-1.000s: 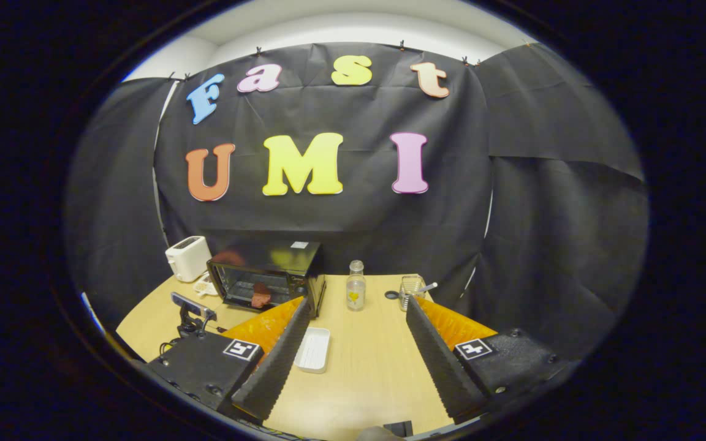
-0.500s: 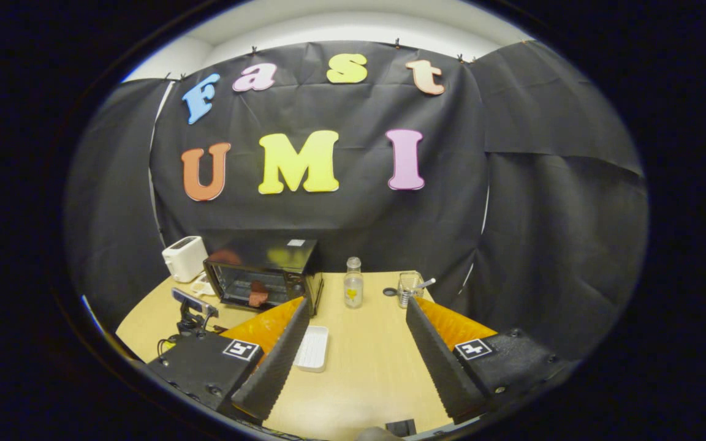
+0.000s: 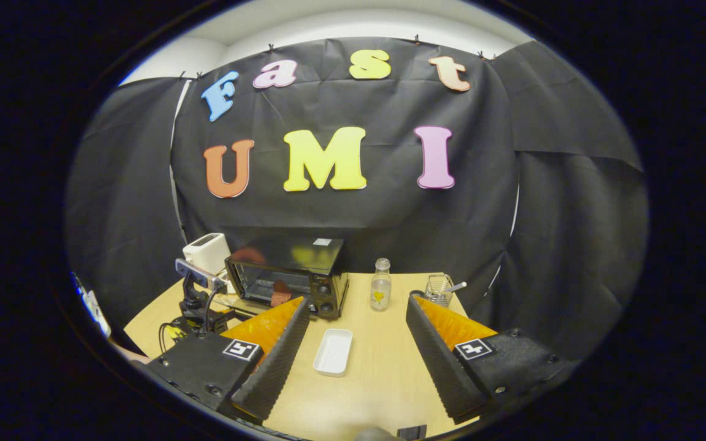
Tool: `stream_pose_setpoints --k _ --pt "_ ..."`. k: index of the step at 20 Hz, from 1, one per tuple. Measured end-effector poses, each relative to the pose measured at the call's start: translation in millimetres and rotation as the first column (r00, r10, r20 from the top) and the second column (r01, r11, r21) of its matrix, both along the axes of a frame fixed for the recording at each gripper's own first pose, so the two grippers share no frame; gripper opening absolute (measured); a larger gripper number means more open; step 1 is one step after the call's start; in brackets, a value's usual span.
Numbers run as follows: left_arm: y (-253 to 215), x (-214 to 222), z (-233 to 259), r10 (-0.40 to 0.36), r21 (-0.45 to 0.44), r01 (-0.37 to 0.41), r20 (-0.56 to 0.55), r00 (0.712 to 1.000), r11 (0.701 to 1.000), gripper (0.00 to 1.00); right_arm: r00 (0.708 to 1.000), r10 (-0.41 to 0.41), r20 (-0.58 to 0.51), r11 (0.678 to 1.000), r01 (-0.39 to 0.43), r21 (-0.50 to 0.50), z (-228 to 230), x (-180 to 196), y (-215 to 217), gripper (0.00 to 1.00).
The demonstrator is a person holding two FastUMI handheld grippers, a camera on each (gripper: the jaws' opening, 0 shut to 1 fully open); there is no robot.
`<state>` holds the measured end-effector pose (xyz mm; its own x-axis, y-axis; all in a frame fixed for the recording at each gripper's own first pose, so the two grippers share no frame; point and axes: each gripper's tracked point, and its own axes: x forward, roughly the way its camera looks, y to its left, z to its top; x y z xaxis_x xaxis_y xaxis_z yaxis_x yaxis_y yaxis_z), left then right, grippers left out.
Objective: Open the electric oven with the left hand, put the food in, and close the electric oven.
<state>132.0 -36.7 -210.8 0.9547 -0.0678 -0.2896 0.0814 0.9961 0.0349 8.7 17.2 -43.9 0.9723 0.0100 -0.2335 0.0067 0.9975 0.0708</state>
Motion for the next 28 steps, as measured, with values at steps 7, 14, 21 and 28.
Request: stream_pose_setpoints --k 7,14,21,28 --pt "1.9 41.3 46.3 0.012 0.006 -0.012 0.057 0.998 1.000 0.98 1.000 0.008 -0.010 1.000 -0.008 0.013 4.6 6.4 -8.0 0.96" --pt "13.2 71.1 76.4 0.066 -0.002 -0.066 0.077 0.995 0.998 0.97 0.999 0.048 0.001 0.999 -0.048 -0.005 27.8 32.5 -2.0 1.00" --pt "13.0 47.3 89.4 0.049 -0.008 -0.048 0.104 0.993 0.999 0.97 0.996 0.081 0.033 0.997 -0.081 -0.004 38.8 35.1 16.4 1.00" --pt "7.4 5.6 123.8 0.030 -0.016 -0.028 0.169 0.985 0.999 0.97 0.994 0.065 0.085 0.998 -0.064 -0.008 51.4 12.8 18.0 1.00"
